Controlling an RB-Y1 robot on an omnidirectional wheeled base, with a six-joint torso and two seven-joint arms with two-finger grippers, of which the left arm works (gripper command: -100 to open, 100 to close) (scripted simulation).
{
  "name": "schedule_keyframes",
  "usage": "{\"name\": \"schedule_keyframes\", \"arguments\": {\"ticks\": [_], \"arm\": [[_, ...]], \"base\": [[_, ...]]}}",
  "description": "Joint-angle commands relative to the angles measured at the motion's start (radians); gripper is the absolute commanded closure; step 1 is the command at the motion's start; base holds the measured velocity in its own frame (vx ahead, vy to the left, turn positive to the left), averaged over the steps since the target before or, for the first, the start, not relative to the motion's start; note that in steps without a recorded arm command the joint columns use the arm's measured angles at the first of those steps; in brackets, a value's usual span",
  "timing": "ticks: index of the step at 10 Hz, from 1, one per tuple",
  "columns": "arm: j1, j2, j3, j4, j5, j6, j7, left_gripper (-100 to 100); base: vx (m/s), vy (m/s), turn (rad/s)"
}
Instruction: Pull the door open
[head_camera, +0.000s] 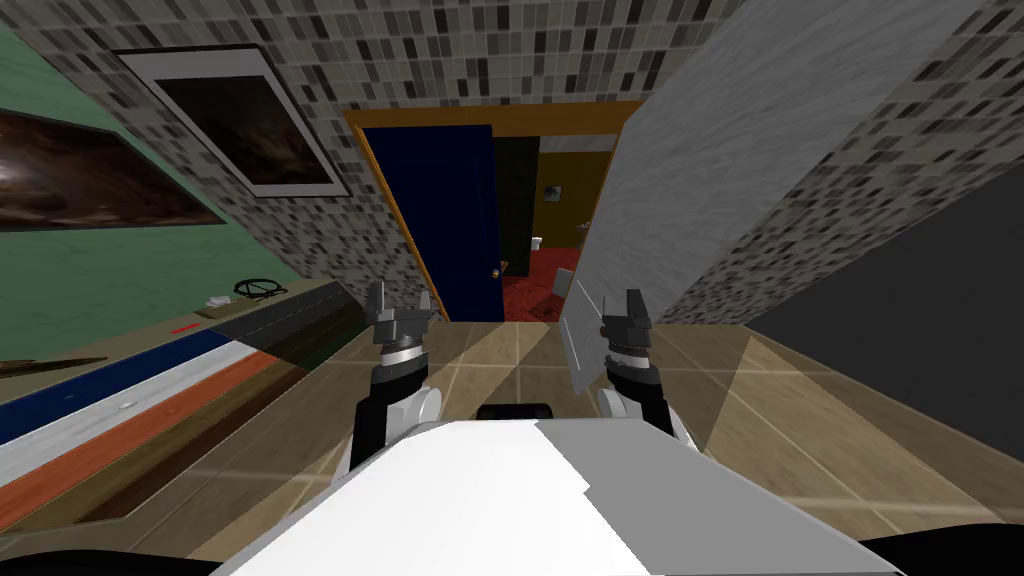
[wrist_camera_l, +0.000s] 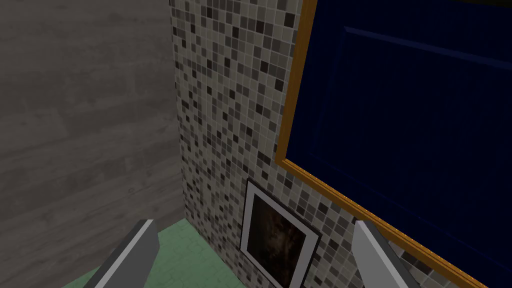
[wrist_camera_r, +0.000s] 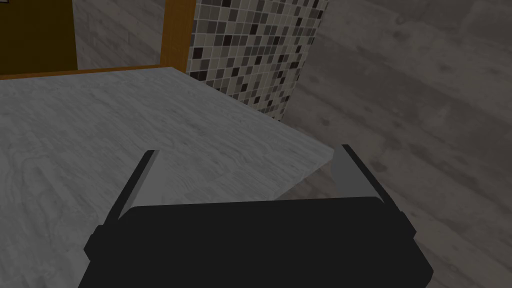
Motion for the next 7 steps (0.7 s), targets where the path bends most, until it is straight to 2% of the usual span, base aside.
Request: {"name": "schedule_keyframes", "arguments": {"ticks": [1, 4, 5, 7], "arm": [[-0.012, 0.011, 0.001, 0.033, 0.013, -0.008, 0.021, -100], [-0.031, 0.026, 0.002, 0.086, 0.034, -0.021, 0.055, -100], [-0.045, 0.035, 0.003, 0.124, 0.048, -0.031, 0.080, -100], [-0.058, 0.044, 0.004, 0.162, 0.063, -0.040, 0.104, -100]], "base": [[0.096, 0.093, -0.068], [0.075, -0.011, -0.075], [0.090, 0.006, -0.099], [0.089, 0.015, -0.082]]}}
